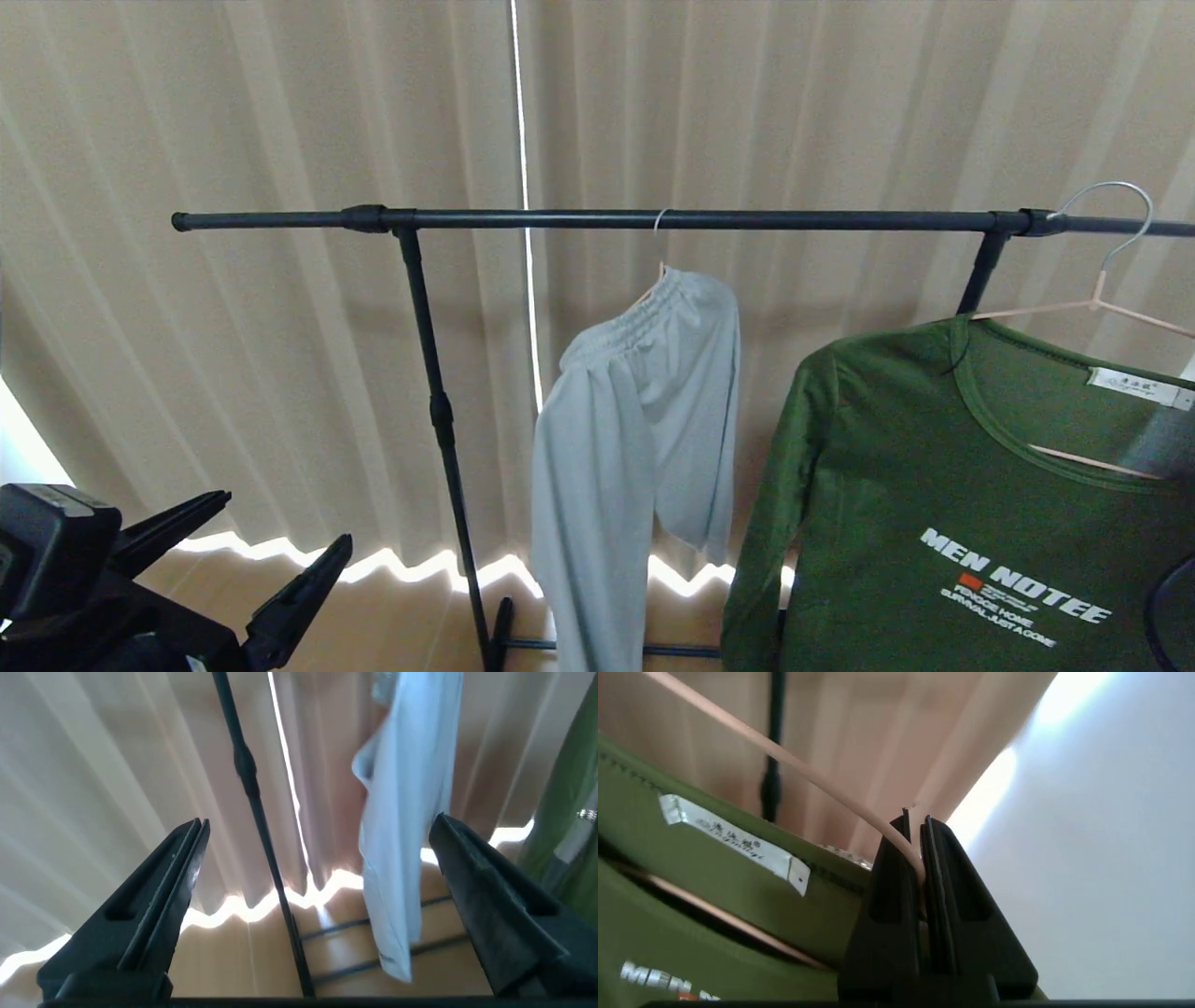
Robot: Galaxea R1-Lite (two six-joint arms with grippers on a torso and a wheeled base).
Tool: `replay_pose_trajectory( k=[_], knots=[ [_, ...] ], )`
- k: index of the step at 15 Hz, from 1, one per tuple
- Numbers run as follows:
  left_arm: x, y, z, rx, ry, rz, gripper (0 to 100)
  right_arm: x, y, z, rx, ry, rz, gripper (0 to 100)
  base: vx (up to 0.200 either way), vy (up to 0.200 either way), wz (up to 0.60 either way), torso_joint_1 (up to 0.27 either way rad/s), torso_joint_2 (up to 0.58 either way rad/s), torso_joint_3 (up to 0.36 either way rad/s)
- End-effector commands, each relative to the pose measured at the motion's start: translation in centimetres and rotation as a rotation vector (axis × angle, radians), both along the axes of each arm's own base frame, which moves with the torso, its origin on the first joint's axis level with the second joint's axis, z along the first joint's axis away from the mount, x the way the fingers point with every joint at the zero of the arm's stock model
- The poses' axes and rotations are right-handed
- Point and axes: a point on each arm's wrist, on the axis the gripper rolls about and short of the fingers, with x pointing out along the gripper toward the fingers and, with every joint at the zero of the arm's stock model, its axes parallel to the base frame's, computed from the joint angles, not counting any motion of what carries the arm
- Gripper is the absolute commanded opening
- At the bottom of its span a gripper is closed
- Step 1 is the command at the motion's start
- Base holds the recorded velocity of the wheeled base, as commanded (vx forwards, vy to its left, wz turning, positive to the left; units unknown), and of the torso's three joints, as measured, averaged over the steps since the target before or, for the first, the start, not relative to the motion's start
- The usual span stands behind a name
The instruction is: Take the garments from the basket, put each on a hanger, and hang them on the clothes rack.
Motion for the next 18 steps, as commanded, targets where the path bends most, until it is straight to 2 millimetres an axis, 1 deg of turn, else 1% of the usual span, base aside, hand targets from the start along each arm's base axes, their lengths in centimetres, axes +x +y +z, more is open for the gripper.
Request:
replay_pose_trajectory(
  k=[1,2,7,11,13,14,16,18],
  knots=[
    [0.0,0.0,0.0,0.002,0.002,0.002,100,0.0,0.0,-0.1,0.001,0.002,0.001,0,0.200,0.000,0.00,0.002,0.00,0.007],
    [0.0,0.0,0.0,0.002,0.002,0.002,100,0.1,0.0,-0.1,0.001,0.002,0.003,0,0.200,0.000,0.00,-0.002,0.00,0.002],
    [0.0,0.0,0.0,-0.003,-0.003,0.003,100,0.3,0.0,-0.2,0.006,0.010,0.010,0,0.000,0.000,0.00,0.000,0.00,0.000],
    [0.1,0.2,0.1,-0.001,-0.003,0.020,100,1.5,-0.1,-0.7,0.011,0.039,0.013,0,0.000,0.000,0.00,0.000,0.00,0.000],
    [0.1,0.3,0.1,-0.003,-0.006,0.023,100,2.3,-0.2,-0.7,0.014,0.049,0.018,0,0.000,0.000,0.00,0.000,0.00,0.000],
    [0.1,0.3,0.1,-0.003,-0.006,0.025,100,3.9,-0.2,-0.8,0.018,0.072,0.026,0,0.000,0.000,0.00,0.000,0.00,0.000],
    [0.1,0.3,0.1,-0.004,-0.007,0.025,100,5.0,-0.2,-1.5,0.030,0.102,0.023,0,0.000,0.000,0.00,0.000,0.00,0.000],
    [0.0,0.3,0.2,-0.007,-0.012,0.025,100,7.0,-0.6,-2.2,0.032,0.104,0.005,0,0.000,0.000,0.00,0.000,0.00,0.000]
  ],
)
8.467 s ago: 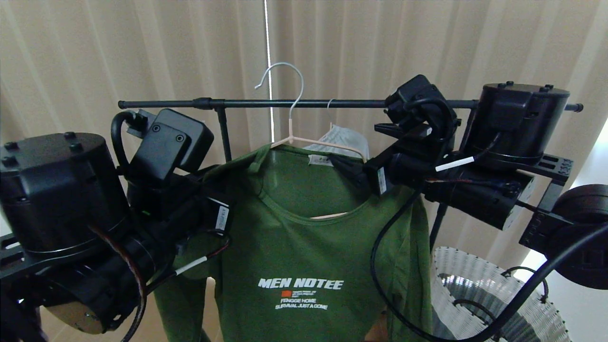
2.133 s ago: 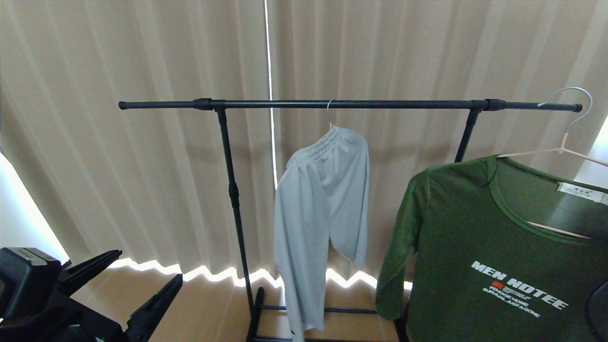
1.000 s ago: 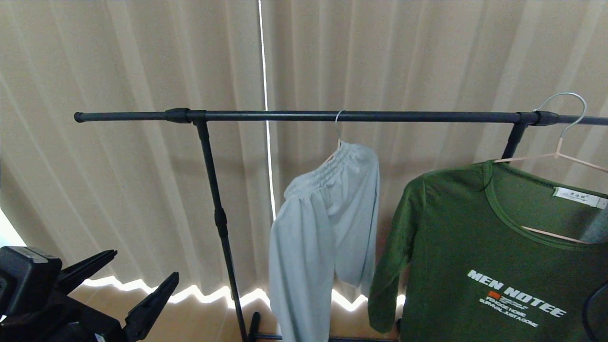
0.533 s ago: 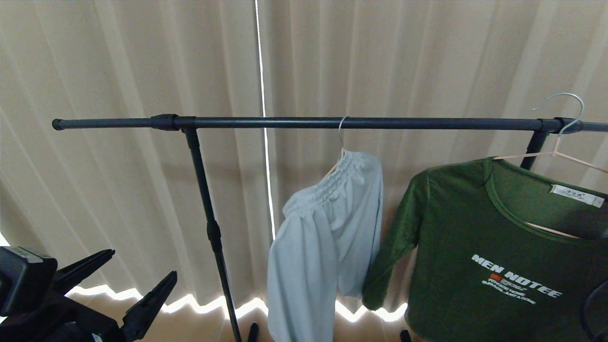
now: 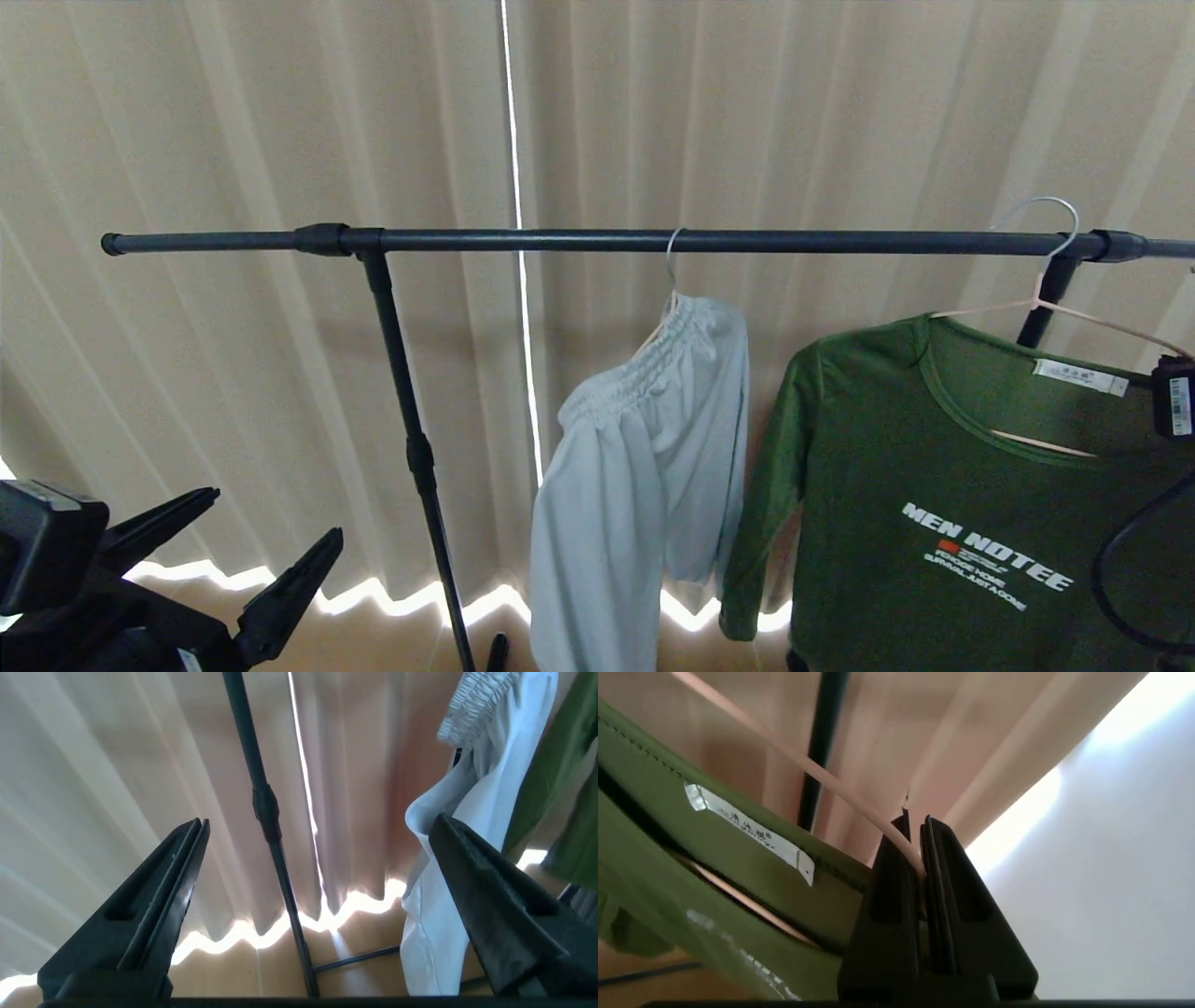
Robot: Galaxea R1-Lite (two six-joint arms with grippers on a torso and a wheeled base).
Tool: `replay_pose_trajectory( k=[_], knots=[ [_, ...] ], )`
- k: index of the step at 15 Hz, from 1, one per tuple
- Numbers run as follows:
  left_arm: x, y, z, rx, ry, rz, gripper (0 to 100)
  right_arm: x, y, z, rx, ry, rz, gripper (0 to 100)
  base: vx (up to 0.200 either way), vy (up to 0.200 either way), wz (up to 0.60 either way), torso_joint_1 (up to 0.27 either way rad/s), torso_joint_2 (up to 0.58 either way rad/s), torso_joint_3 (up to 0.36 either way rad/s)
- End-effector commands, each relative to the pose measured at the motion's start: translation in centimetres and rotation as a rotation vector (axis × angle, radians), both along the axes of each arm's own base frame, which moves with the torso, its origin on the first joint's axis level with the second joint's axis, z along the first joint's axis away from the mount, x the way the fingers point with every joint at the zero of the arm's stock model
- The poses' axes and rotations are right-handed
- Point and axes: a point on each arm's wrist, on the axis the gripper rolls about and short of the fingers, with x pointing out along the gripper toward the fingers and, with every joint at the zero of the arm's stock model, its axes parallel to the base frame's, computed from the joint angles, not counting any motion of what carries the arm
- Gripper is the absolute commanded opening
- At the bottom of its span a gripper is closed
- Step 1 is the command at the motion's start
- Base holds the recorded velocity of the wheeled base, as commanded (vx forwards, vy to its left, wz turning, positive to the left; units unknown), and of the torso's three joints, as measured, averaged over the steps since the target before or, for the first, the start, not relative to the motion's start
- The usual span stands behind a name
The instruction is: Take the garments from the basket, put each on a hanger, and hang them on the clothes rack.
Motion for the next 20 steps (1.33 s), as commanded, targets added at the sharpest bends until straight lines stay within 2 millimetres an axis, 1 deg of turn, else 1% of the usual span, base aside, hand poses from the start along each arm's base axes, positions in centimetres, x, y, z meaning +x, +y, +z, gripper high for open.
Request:
replay_pose_trajectory(
  k=[1,3,5,7,8,11,15,16,18,20],
  knots=[
    [0.0,0.0,0.0,-0.002,-0.004,0.001,100,3.2,-0.5,-1.6,-0.004,0.034,-0.033,0,0.000,0.000,0.00,0.000,0.00,0.000],
    [-0.1,0.1,0.0,-0.002,-0.005,0.001,100,4.3,-0.6,-2.3,-0.022,0.037,-0.074,0,0.000,0.000,0.00,0.000,0.00,0.000],
    [-0.1,0.1,0.0,-0.002,-0.005,0.001,100,5.2,-0.2,-2.8,-0.028,0.044,-0.073,0,0.000,0.000,0.00,0.000,0.00,0.000],
    [-0.1,0.1,0.0,-0.003,-0.005,0.000,100,5.7,0.2,-3.0,-0.035,0.049,-0.070,0,0.000,0.000,0.00,0.000,0.00,0.000],
    [-0.1,0.1,0.0,-0.003,-0.005,0.000,100,5.7,0.4,-2.9,-0.035,0.049,-0.066,0,0.000,0.000,0.00,0.000,0.00,0.000],
    [-0.1,0.0,0.0,-0.002,-0.004,0.000,100,5.7,2.0,-3.1,-0.041,0.054,-0.017,0,0.000,0.000,0.00,0.000,0.00,0.000],
    [-0.1,0.0,0.1,-0.002,-0.005,0.001,100,4.7,3.1,-3.4,-0.047,0.062,0.008,0,0.000,0.000,0.00,0.000,0.00,0.000],
    [-0.1,0.0,0.1,-0.002,-0.005,0.001,100,4.6,3.1,-3.4,-0.046,0.062,0.011,100,0.000,0.000,0.00,0.000,0.00,0.000],
    [0.0,0.5,0.3,-0.012,-0.020,0.040,100,3.6,3.4,-3.3,-0.029,0.045,0.028,100,0.000,0.000,0.00,0.000,0.00,0.000],
    [-0.3,1.5,0.1,-0.023,-0.024,0.108,100,2.6,3.9,-3.1,0.011,0.000,0.049,100,0.000,0.000,0.00,0.000,0.00,0.000]
  ],
)
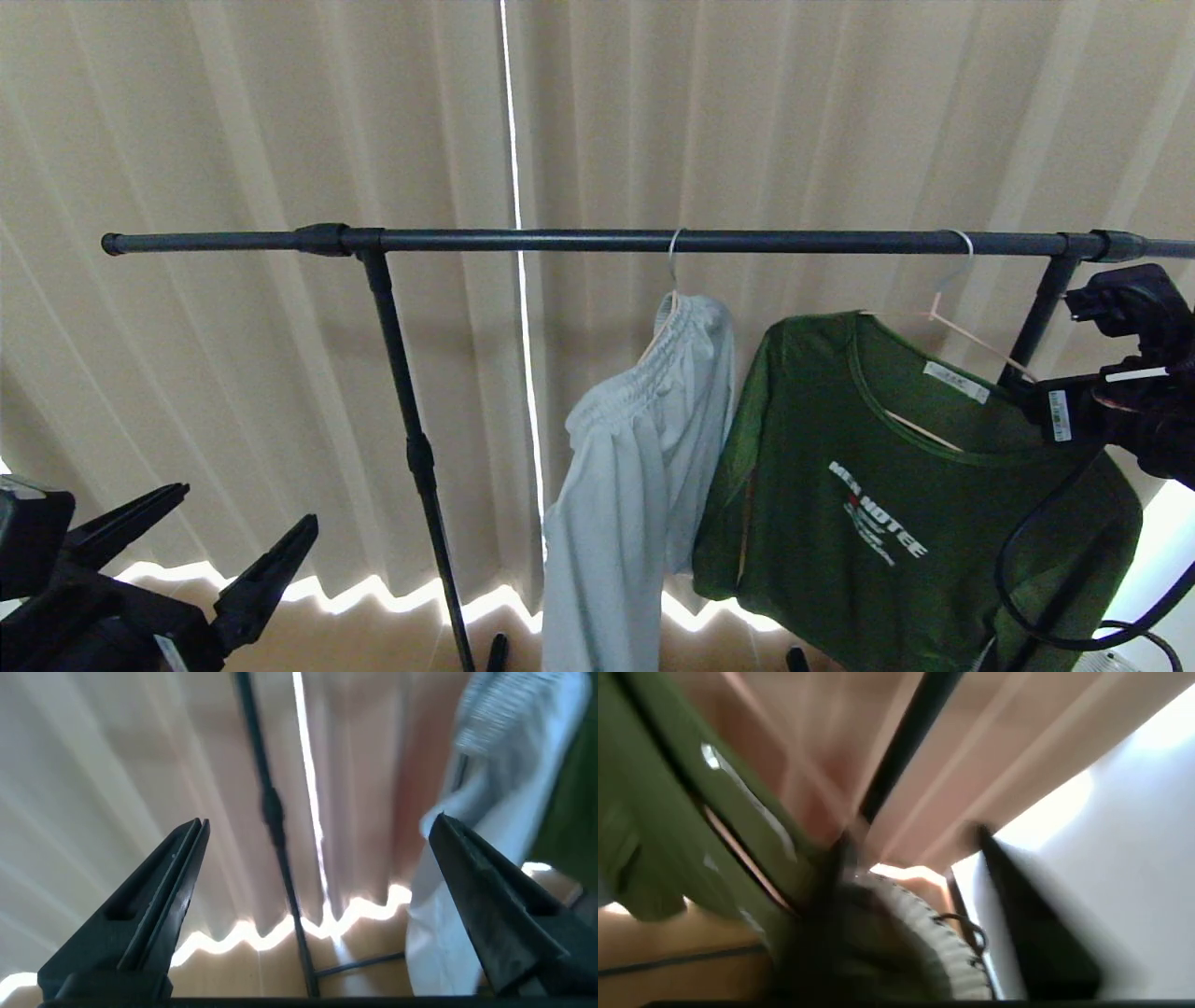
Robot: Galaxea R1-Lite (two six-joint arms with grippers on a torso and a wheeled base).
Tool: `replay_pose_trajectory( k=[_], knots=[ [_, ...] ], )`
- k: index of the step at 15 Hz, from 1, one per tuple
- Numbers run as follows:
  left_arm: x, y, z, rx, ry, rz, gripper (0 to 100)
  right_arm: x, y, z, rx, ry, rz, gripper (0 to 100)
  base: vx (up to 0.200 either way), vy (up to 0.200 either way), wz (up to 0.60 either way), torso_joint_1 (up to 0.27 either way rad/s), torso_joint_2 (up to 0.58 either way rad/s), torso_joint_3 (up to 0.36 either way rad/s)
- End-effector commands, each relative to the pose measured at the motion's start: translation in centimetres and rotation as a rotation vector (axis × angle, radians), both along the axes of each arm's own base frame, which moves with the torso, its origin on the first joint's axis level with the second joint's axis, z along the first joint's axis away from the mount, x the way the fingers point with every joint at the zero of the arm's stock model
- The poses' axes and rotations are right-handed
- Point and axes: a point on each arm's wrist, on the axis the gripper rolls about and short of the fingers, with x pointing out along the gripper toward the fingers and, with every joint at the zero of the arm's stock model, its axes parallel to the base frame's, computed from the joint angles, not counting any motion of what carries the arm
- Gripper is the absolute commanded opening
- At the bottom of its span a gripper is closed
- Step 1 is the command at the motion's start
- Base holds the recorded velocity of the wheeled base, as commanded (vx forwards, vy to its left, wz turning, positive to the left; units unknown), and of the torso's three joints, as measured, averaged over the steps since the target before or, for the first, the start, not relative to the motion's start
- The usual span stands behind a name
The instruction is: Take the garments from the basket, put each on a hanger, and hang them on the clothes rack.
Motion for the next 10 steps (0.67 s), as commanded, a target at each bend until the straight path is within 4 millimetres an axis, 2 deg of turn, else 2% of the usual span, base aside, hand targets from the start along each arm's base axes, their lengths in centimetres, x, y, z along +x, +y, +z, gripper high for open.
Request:
replay_pose_trajectory(
  k=[1,5,10],
  knots=[
    [-0.7,1.1,-0.7,-0.001,0.002,0.069,100,-1.5,0.7,0.6,0.035,-0.062,0.056,100,0.000,0.000,0.00,0.000,0.00,0.000],
    [-2.0,3.2,-1.2,0.009,0.037,0.247,100,-3.6,1.5,1.2,0.101,-0.146,0.172,100,0.000,0.000,0.00,0.000,0.00,0.000],
    [-4.6,4.5,-2.2,0.037,0.162,0.371,100,-5.7,2.1,1.7,0.186,-0.240,0.284,100,0.000,0.000,0.00,0.000,0.00,0.000]
  ],
)
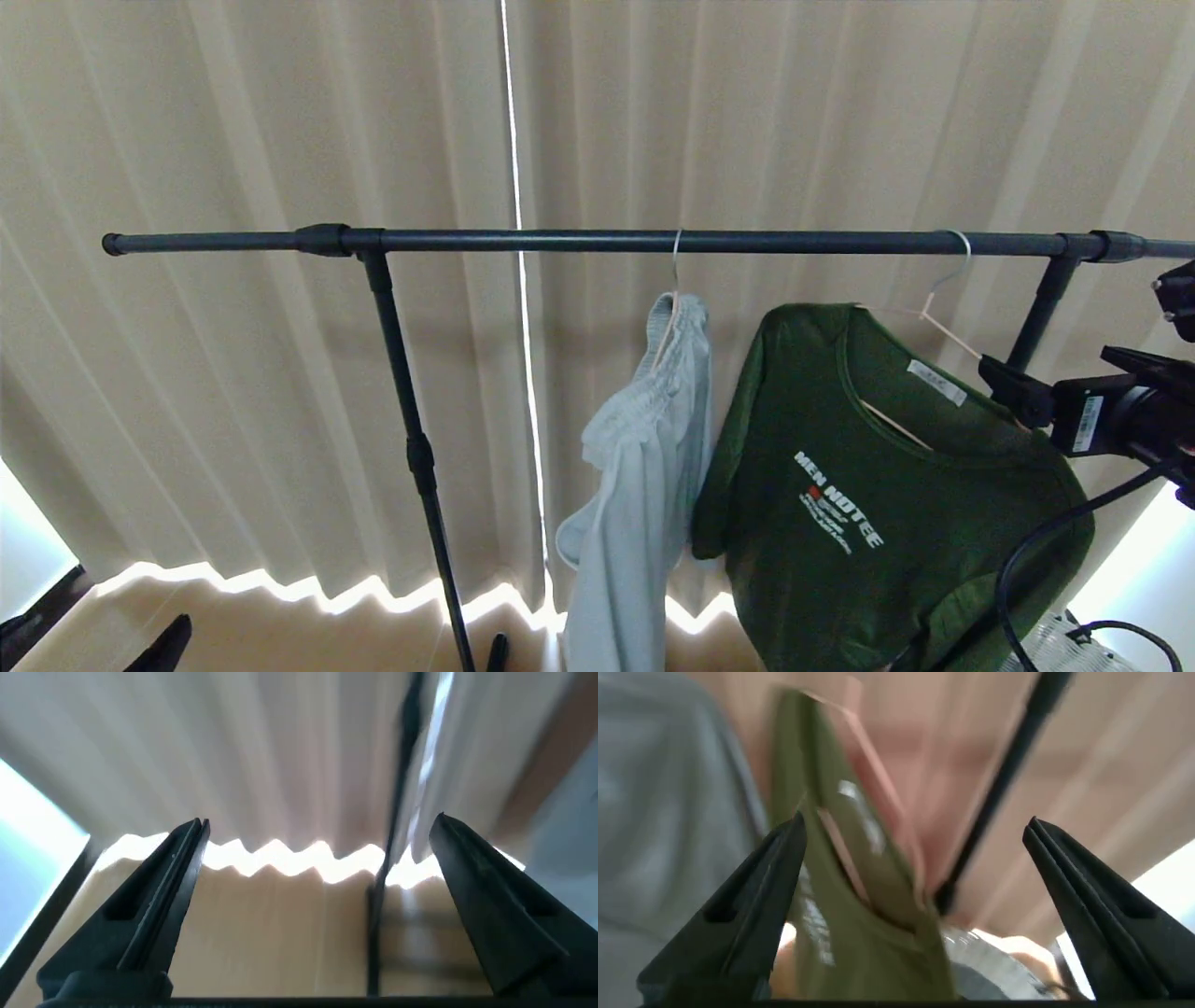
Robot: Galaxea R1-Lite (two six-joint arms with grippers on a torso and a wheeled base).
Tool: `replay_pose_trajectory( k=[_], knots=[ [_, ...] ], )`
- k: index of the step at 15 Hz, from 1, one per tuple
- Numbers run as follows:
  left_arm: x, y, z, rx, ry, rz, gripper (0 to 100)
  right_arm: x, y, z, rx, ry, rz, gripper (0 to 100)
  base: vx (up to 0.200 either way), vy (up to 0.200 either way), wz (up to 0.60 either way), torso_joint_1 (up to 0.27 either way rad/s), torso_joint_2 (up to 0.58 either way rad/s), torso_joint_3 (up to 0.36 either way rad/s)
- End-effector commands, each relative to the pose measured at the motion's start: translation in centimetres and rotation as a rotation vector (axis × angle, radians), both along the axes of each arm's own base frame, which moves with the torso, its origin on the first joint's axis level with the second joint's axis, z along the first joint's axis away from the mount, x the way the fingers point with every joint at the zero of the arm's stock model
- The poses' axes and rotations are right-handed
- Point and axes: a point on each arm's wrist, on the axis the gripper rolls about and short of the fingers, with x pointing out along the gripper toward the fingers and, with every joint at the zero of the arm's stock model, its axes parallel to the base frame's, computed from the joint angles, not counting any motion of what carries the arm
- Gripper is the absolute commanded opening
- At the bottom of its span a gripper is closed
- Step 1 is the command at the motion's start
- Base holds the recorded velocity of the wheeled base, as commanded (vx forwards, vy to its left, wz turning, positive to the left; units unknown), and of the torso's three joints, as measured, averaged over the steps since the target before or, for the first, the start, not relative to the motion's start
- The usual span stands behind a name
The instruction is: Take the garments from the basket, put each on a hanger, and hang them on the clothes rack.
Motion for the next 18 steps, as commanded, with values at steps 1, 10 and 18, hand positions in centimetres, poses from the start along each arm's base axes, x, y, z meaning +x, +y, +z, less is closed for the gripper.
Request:
replay_pose_trajectory(
  k=[1,10,18],
  knots=[
    [-1.4,0.3,1.2,-0.037,-0.073,0.039,100,-1.7,-0.1,0.3,0.010,-0.042,0.041,100,0.000,0.000,0.00,0.000,0.00,0.000],
    [-7.4,0.9,-0.7,-0.110,-0.214,0.097,100,-13.4,-1.8,-5.3,-0.061,0.022,0.036,100,0.000,0.000,0.00,0.000,0.00,0.000],
    [-8.7,0.6,-2.7,-0.067,-0.268,0.108,100,-19.3,-2.6,-9.2,-0.052,0.053,-0.088,100,0.000,0.000,0.00,0.000,0.00,0.000]
  ],
)
